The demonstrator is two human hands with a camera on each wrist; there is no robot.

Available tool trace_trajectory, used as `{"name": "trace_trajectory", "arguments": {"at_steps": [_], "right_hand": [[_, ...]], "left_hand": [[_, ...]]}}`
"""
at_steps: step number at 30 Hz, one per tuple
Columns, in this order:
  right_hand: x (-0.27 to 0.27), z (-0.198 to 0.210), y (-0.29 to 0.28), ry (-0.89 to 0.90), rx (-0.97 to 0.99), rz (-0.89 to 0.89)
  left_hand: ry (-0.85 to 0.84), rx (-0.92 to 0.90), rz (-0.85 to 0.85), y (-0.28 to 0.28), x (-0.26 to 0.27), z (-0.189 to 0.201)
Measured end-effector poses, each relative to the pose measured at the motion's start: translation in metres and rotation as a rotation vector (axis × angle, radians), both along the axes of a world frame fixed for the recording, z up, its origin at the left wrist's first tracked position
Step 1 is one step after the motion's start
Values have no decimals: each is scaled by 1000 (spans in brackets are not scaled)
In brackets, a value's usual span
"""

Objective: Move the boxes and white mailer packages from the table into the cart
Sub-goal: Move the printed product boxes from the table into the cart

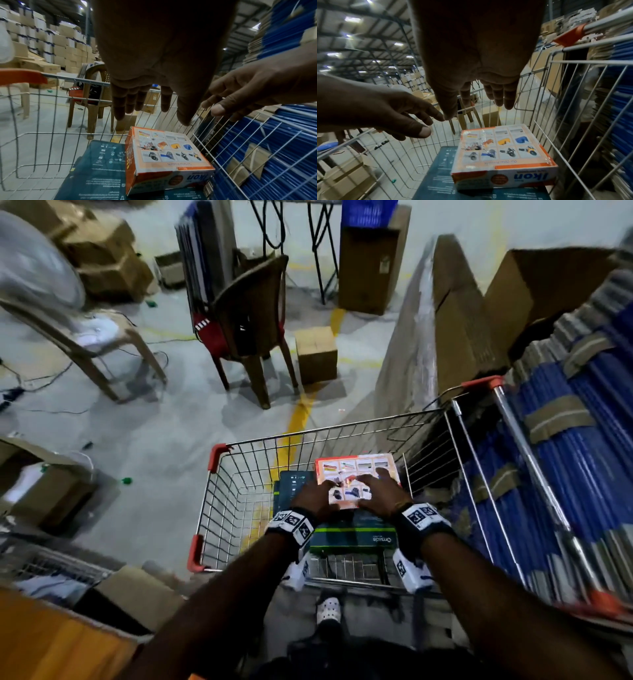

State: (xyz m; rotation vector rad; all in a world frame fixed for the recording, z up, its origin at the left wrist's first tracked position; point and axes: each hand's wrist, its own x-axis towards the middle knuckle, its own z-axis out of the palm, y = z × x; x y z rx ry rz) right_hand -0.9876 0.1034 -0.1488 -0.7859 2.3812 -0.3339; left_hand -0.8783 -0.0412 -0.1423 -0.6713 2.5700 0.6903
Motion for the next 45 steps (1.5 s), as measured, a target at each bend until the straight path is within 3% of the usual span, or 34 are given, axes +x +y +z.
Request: {"name": "trace_trajectory", "arguments": {"at_steps": [7,17,24,35,45], "right_hand": [[79,55,21,117,-40,39],[211,92,24,145,-256,34],[299,116,-16,165,-346,209],[458,143,-96,26,-476,489],[675,168,-161,-58,-568,760]], "left_hand": [[183,-40,61,25,87,45],[354,-64,217,48,237,73],[461,-123,376,30,338,91],[586,-226,702,-3,521,116],[620,-391,1023,-12,741,150]]}}
